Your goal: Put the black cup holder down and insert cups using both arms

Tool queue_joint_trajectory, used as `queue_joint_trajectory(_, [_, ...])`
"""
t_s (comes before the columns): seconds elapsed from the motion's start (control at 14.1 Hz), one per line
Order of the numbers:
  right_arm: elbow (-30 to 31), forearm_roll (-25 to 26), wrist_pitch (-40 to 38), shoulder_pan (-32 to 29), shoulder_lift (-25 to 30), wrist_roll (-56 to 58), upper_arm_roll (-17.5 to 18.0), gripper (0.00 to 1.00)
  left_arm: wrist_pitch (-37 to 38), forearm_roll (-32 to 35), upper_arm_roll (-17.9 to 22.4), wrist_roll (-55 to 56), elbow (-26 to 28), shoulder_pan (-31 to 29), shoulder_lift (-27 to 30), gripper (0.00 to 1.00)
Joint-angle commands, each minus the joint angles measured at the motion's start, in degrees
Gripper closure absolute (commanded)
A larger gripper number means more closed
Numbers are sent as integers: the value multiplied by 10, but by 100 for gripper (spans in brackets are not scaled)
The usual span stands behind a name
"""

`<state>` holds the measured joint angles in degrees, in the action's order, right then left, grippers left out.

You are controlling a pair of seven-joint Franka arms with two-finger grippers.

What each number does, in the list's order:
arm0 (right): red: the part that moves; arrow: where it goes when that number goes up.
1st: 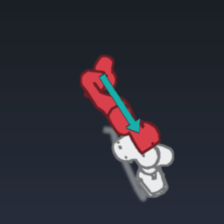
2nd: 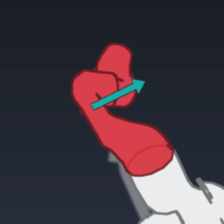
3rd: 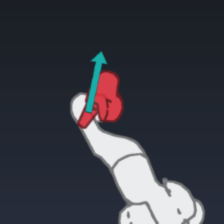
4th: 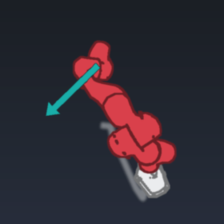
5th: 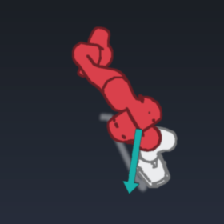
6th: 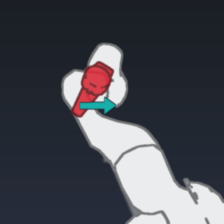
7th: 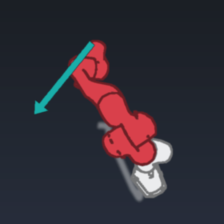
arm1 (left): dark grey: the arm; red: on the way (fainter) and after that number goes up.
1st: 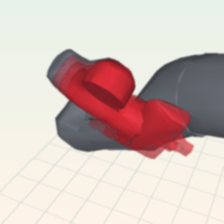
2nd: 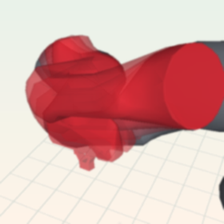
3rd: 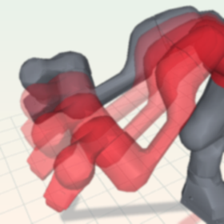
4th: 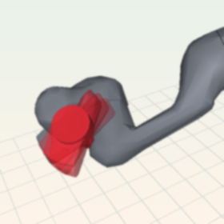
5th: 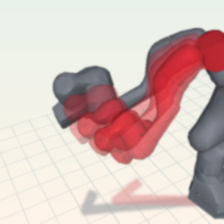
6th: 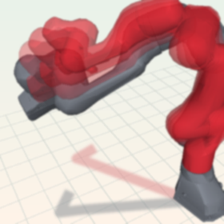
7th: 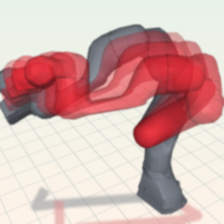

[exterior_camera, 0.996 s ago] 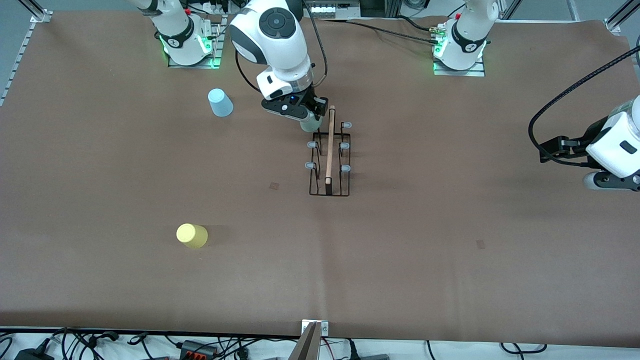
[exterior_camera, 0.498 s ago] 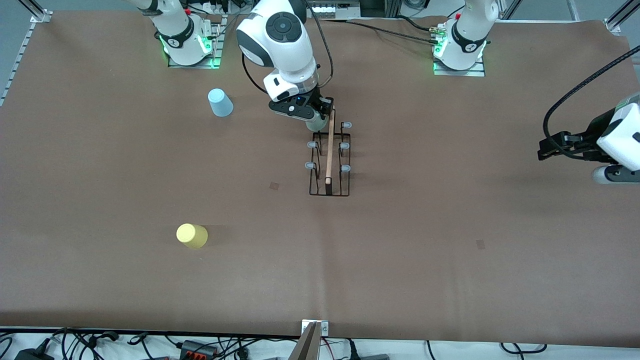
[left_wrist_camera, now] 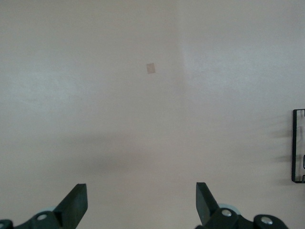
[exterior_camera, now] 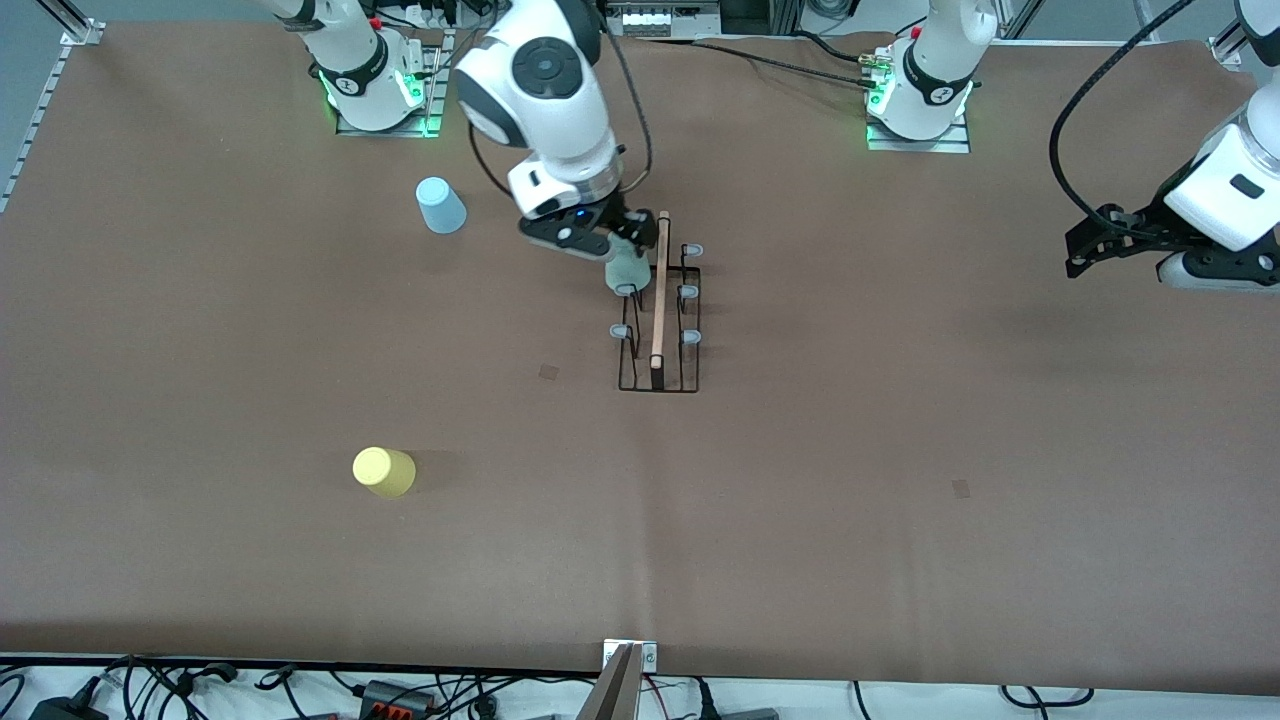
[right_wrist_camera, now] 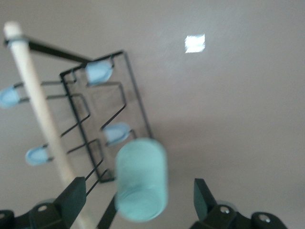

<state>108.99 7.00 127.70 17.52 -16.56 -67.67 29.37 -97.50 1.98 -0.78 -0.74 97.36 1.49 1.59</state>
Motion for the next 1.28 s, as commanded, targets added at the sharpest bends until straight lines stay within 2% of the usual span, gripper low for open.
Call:
queue_joint_trajectory(0.0, [1, 4, -63, -71, 28, 157, -19, 0, -9, -6, 7, -15, 2, 7, -1, 0])
queue_joint_trajectory(0.28, [-2, 3, -59, -125, 22, 404, -112, 0, -9, -6, 5, -15, 1, 8, -1, 0])
queue_joint_trajectory(0.5, [-16, 3, -10, -157, -14, 558, -155, 0, 2, -5, 4, -14, 0, 8, 0, 0])
queue_joint_trajectory(0.71, [-75, 72, 31, -183, -90, 596, -161, 0, 8, -5, 5, -16, -9, 7, -4, 0])
queue_joint_trajectory(0.78, [-94, 80, 33, -189, -108, 596, -161, 0, 8, -5, 5, -16, -9, 8, -4, 0])
queue_joint_trajectory(0.93, [-122, 78, 41, -195, -146, 599, -161, 0, 8, -5, 4, -15, -9, 8, -4, 0])
queue_joint_trajectory(1.21, [-140, 66, 132, -195, -183, 592, -161, 0, 8, -6, 5, -16, -9, 8, -4, 0])
